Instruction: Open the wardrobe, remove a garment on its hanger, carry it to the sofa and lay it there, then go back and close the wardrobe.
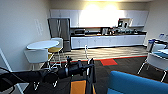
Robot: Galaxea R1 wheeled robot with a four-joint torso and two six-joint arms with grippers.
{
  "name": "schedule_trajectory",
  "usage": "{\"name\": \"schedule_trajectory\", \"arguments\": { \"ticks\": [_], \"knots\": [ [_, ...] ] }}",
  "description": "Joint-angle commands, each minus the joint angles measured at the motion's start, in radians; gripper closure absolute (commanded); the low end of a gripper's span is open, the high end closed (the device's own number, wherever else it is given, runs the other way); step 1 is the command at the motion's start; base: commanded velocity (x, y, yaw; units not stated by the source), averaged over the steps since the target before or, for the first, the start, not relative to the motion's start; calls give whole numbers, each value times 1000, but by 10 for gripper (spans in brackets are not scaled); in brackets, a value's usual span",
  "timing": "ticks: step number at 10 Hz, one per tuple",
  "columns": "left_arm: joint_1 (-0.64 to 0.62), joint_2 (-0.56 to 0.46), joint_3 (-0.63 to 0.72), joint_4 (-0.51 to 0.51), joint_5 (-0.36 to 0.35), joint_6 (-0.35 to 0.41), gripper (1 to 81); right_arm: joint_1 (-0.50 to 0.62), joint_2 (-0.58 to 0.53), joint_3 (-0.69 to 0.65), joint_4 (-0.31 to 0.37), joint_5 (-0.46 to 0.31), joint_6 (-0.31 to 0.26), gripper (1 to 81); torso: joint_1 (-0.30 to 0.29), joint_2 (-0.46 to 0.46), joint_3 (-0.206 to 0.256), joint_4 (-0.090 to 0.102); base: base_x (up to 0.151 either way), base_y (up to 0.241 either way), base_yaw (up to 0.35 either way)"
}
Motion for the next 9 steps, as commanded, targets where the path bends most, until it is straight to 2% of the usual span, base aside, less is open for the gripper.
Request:
{"name": "schedule_trajectory", "arguments": {
  "ticks": [1, 9],
  "knots": [
    [-151, -11, 32, 31, -36, 4, 811, 41, 0, 4, -12, -62, -4, 10, 0, 0, 0, 0, 0, 0, -266],
    [-151, -21, 37, 34, -19, 2, 811, 44, 2, 4, -12, -64, -4, 10, 0, 0, 0, 0, 0, 0, -268]
  ]
}}
